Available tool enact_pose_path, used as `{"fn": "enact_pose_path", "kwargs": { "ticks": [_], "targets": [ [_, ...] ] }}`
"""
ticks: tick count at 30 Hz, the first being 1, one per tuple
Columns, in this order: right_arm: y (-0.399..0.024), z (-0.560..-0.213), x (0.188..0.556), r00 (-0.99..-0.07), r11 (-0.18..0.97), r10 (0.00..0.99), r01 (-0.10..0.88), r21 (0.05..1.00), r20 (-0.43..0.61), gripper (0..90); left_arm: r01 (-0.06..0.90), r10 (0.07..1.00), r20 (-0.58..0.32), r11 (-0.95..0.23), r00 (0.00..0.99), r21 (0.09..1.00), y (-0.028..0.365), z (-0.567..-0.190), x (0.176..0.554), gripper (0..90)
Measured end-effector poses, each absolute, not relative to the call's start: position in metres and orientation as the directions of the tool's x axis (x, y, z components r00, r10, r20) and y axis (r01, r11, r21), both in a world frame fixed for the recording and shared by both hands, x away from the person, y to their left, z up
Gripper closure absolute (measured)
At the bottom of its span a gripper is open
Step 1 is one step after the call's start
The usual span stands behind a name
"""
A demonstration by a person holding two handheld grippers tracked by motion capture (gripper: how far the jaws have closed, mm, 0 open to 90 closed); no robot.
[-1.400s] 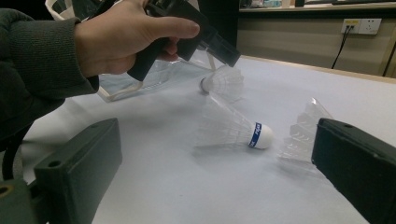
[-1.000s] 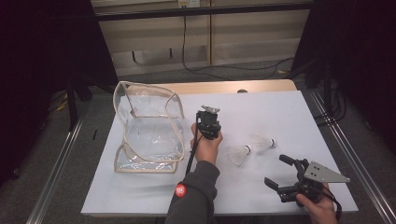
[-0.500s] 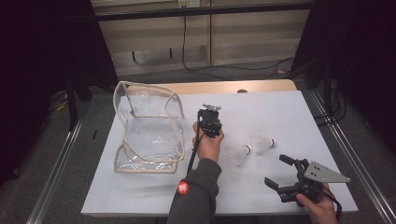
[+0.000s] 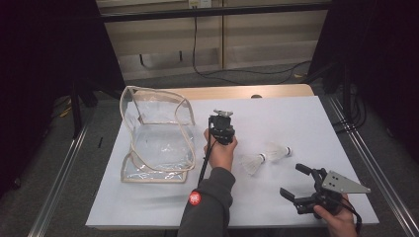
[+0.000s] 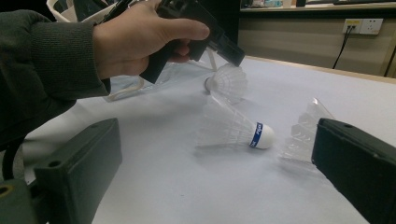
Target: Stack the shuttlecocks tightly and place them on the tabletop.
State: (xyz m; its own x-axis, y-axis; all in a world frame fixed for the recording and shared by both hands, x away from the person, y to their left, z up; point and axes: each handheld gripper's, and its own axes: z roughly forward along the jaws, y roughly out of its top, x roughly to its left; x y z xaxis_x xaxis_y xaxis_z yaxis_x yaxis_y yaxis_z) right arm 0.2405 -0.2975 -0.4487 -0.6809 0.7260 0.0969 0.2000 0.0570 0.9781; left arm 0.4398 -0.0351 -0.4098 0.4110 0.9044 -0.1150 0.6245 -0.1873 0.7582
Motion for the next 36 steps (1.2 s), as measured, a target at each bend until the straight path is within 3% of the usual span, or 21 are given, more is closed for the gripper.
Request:
{"fn": "enact_pose_path", "kwargs": {
  "ticks": [8,16,36],
  "targets": [
    [-0.2973,-0.4485,0.2401,-0.682,0.058,0.725,0.201,0.978,0.097,1.3,0.624,0.905,-0.125,-0.174,0.406,0.762,-0.0346,-0.4096,0.4401,90.0],
    [-0.2973,-0.4485,0.2402,-0.682,0.058,0.725,0.202,0.978,0.098,1.3,0.622,0.901,-0.127,-0.179,0.414,0.762,-0.0334,-0.4094,0.4401,79.4],
    [-0.2976,-0.4482,0.2399,-0.681,0.061,0.726,0.199,0.978,0.094,1.3,0.613,0.887,-0.134,-0.19,0.442,0.767,-0.0306,-0.4051,0.4366,70.0]
  ]
}}
